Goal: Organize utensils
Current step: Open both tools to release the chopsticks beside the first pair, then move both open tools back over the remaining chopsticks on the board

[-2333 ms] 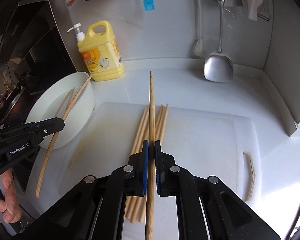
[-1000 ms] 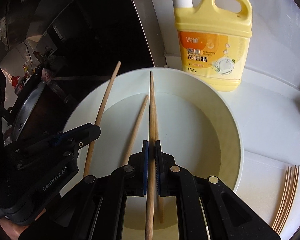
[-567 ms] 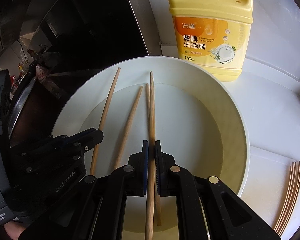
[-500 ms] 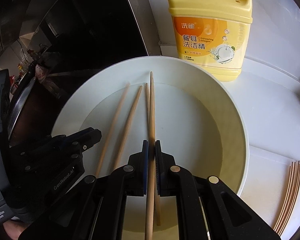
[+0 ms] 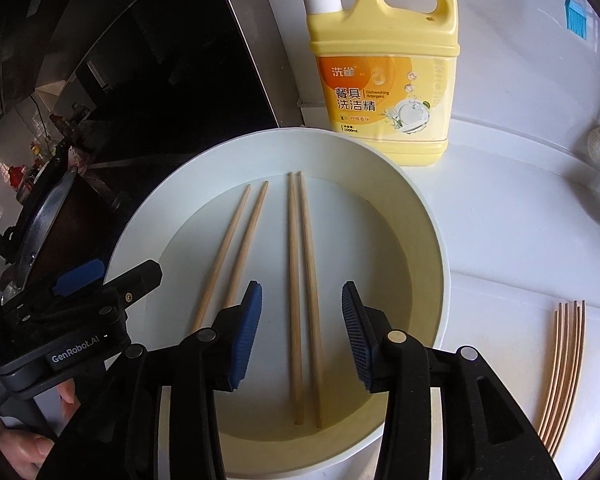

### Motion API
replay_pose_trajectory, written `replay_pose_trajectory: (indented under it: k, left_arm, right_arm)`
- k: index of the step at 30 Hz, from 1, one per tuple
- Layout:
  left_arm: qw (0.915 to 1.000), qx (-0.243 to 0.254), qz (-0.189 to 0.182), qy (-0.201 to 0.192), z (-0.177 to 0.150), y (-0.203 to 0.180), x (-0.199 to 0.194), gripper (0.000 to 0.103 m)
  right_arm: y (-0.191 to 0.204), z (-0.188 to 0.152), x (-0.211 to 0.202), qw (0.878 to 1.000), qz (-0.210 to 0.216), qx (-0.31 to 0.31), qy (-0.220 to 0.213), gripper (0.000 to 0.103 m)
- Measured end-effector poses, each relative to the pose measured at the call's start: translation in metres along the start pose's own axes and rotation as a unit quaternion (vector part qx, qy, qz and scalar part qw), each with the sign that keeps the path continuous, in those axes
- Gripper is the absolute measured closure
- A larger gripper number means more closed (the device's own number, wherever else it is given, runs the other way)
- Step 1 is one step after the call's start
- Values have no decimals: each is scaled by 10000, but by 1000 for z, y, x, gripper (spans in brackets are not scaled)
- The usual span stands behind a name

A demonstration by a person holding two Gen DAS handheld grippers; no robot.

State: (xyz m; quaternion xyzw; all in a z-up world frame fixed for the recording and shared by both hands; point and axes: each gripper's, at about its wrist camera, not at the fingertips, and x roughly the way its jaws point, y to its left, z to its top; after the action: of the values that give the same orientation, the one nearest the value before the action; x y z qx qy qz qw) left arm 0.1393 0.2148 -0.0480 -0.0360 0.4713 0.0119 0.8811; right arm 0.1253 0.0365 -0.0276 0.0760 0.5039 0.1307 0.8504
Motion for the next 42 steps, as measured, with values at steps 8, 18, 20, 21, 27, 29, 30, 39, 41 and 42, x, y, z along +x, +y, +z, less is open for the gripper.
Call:
replay_pose_trajectory:
  k: [8, 18, 20, 21, 27, 29, 30, 39, 41, 42]
  left_arm:
    - [10000, -55, 18, 76, -13, 0, -12, 15]
    - [10000, -78, 13, -41, -28, -13, -36, 14]
    - [9999, -76, 9, -69, -31, -17, -42, 14]
    - [9999, -75, 6, -73, -33, -20, -44, 14]
    - [9998, -46, -74, -157, -40, -39, -60, 12]
    - [9998, -37, -109, -177, -42, -48, -64, 9]
    - [9997, -24, -132, -190, -43, -52, -67, 8]
    - [9980, 323, -506, -177, -59, -109, -83, 7]
    - [9970, 494, -568, -185, -63, -126, -86, 7]
    - [9964, 570, -593, -189, -64, -135, -87, 7]
  right_arm:
    - [1, -12, -12, 10000, 85, 45, -2, 55]
    - [-10, -30, -43, 9997, 99, 158, -178, 48]
    - [-15, -35, -52, 9996, 60, 159, -228, 46]
    - [-17, -37, -57, 9996, 32, 152, -254, 45]
    - [-34, -52, -85, 9991, -96, 136, -391, 40]
    - [-43, -59, -95, 9989, -134, 185, -420, 38]
    - [-48, -63, -99, 9987, -156, 216, -433, 38]
    - [-111, -107, -141, 9947, -653, 574, -549, 38]
    - [-127, -115, -148, 9928, -791, 703, -565, 38]
    - [-136, -119, -152, 9915, -871, 778, -570, 38]
